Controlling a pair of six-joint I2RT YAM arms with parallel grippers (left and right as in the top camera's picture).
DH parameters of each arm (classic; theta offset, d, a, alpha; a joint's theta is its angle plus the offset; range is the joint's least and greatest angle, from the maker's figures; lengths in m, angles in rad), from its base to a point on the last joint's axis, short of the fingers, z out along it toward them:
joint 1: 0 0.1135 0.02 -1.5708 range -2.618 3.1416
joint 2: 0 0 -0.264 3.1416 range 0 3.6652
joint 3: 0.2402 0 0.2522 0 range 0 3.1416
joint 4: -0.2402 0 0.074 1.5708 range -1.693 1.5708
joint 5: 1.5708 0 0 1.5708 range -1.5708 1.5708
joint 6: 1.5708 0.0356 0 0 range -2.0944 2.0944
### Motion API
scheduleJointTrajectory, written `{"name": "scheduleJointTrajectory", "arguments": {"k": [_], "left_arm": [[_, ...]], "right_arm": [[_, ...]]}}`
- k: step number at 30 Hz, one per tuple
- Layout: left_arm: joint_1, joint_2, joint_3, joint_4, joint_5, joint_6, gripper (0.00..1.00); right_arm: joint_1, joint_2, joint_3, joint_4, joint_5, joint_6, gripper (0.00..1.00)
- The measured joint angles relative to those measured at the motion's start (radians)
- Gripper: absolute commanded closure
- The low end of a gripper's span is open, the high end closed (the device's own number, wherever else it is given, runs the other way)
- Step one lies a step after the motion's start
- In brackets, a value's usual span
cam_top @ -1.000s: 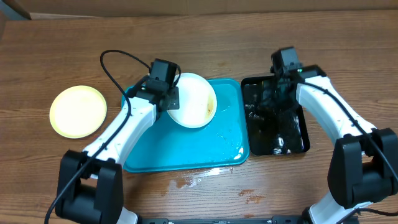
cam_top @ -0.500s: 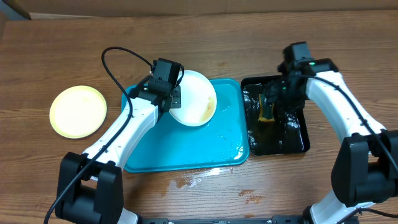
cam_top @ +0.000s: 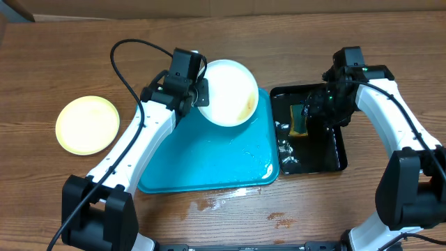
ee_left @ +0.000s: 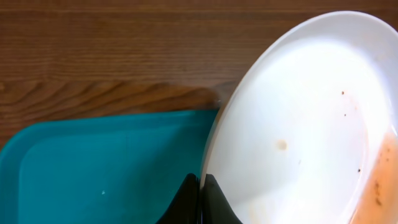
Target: Clean dirty plates on tray and stack at the side
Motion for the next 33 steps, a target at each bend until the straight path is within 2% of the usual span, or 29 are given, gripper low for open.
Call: {"name": "scheduleJointTrajectory", "arguments": {"k": [7, 18, 26, 28, 33], "left_arm": [[-0.055, 0.0, 0.006, 0.039, 0.033, -0.011, 0.96], [-0.237, 0.0, 0.008, 0.182, 0.021, -0.037, 0.96], [-0.386, 0.0, 0.008, 0.21, -0.133, 0.015, 0.96], [-0.424, 0.0, 0.008, 0.231, -0.182, 0.045, 0.96], [-0.523, 0.0, 0.008, 0.313, -0.337, 0.152, 0.96]], "right_arm": [[-0.087, 0.0, 0.0, -0.001, -0.038, -0.003, 0.2], [-0.272, 0.0, 0.0, 0.009, -0.107, -0.003, 0.14], [-0.405, 0.0, 0.0, 0.045, -0.127, -0.002, 0.09], [-0.435, 0.0, 0.0, 0.047, -0.137, -0.002, 0.09], [-0.473, 0.0, 0.0, 0.047, -0.154, 0.001, 0.02]]}}
